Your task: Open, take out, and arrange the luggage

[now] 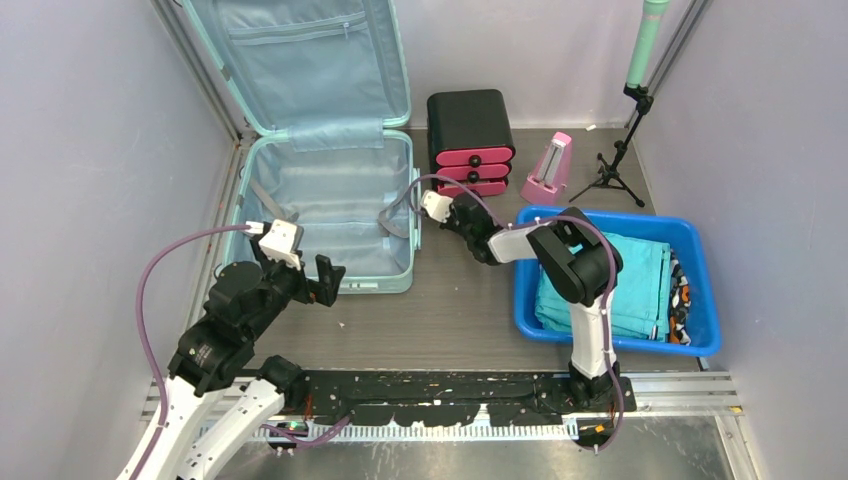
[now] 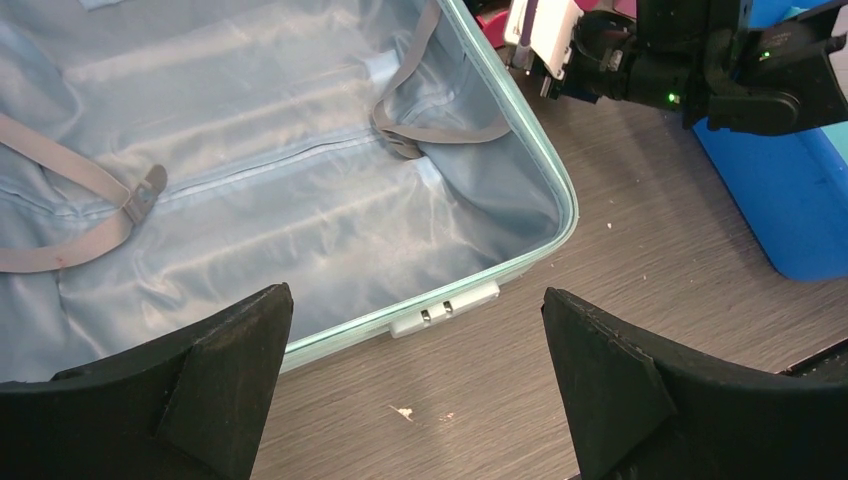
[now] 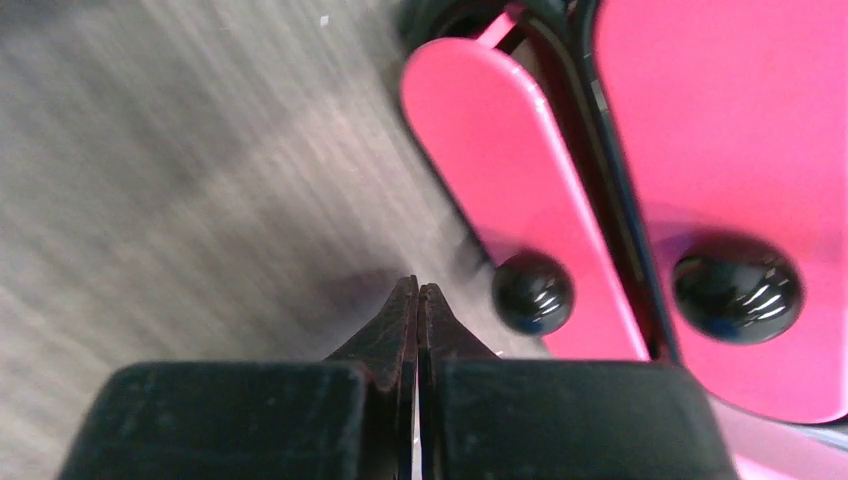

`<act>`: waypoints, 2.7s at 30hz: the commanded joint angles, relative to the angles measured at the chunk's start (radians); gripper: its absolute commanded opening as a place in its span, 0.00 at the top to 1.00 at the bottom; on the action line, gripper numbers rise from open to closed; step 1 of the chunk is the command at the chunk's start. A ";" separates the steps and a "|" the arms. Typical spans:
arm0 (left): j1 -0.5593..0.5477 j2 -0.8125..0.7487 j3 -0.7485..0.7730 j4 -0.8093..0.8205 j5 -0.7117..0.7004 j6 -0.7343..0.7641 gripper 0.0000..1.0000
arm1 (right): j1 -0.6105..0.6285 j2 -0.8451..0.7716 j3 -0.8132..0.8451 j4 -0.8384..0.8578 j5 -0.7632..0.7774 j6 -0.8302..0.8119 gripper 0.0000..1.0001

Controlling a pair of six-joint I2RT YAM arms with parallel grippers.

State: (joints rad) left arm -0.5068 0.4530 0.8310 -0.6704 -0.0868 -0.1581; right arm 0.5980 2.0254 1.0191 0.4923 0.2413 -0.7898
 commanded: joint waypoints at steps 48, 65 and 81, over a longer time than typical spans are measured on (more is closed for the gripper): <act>-0.002 0.144 0.105 0.033 0.044 -0.037 0.00 | 0.075 -0.842 0.019 -0.825 -0.028 0.834 0.68; -0.002 0.178 0.130 0.139 0.298 -0.170 0.00 | 0.075 -1.429 -0.076 -1.200 0.111 1.432 0.07; -0.002 0.138 0.103 0.067 0.243 -0.145 0.00 | 0.075 -1.478 -0.085 -1.174 0.094 1.419 0.06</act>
State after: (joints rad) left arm -0.5068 0.6083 0.9310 -0.6014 0.1680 -0.3271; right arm 0.6720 0.5758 0.9470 -0.7265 0.3244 0.6086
